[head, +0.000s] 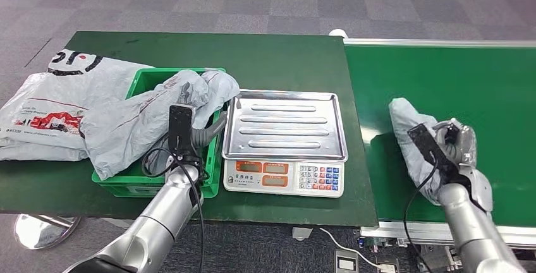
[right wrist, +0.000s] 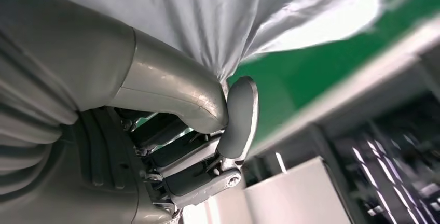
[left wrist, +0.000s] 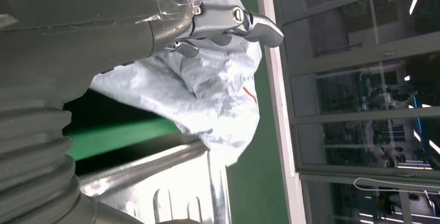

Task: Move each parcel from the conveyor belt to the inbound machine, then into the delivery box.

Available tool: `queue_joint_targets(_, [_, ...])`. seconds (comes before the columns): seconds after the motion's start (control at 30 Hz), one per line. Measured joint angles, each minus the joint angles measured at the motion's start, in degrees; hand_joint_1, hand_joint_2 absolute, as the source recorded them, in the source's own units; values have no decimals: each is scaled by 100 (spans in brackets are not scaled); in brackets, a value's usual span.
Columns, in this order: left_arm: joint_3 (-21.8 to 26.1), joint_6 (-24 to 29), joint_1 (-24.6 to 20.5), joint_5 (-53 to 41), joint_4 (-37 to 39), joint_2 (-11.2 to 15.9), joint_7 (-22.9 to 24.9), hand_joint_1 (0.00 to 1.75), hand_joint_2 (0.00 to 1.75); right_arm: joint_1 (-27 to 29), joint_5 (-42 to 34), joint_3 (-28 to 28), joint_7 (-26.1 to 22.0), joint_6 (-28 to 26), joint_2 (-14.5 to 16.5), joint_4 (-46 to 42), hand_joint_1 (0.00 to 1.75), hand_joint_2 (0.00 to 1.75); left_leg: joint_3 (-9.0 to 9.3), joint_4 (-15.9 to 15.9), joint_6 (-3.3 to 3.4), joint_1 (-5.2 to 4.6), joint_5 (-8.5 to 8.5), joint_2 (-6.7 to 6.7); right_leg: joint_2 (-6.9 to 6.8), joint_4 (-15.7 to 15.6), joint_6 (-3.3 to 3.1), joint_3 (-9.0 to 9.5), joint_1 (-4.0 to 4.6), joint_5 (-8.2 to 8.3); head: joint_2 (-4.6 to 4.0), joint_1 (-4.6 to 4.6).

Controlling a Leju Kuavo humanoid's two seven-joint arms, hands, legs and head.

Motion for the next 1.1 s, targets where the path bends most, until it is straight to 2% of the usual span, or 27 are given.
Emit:
queue_joint_targets(0.13, [-1, -5, -24, -1, 42, -47, -1, 0, 175, -279, -218, 172, -105, 8, -147, 64, 175, 175, 0, 0, 1, 0, 0, -1, -1, 0, 1, 0, 1, 1, 0, 0])
queue_joint_targets(0.43, [-1, -24, -41, 1, 96, -71, -1, 0, 175, -349, -320, 348, -134, -10, -242, 144, 175, 175, -2, -1, 0, 1, 0, -3, -2, 0, 1, -1, 1, -1, 0, 0])
queue_joint_targets(0.63, [-28, -40, -54, 5, 121, -102, -1, 0, 175, -502, -1087, 378, -494, 84, -252, 146, 175, 175, -1, -1, 0, 0, 0, -1, 0, 0, 1, -1, 0, 1, 0, 1])
queue_joint_targets(0.9, [-121, -124, -78, 89, 183, -213, -9, 0, 175, -654, -1600, 618, -742, -349, -269, -142, 175, 175, -5, -1, 0, 1, 1, -2, -1, 2, 1, -1, 1, 1, 0, 2])
queue_joint_targets(1.0, [-211, -173, -93, 89, 214, -277, 31, 0, 175, -977, -1631, 841, -932, -405, -219, -157, 175, 175, -13, -2, -1, 0, 2, 4, 6, 6, -2, -7, 1, 4, 0, 2])
queue_joint_targets(1.1, [-336, -187, -159, 89, 263, -392, 125, 0, 175, -1692, -1460, 1245, -1020, -535, 43, 165, 175, 175, -7, -2, -4, 1, 4, 34, 35, 7, -6, -18, 2, 13, 0, 1])
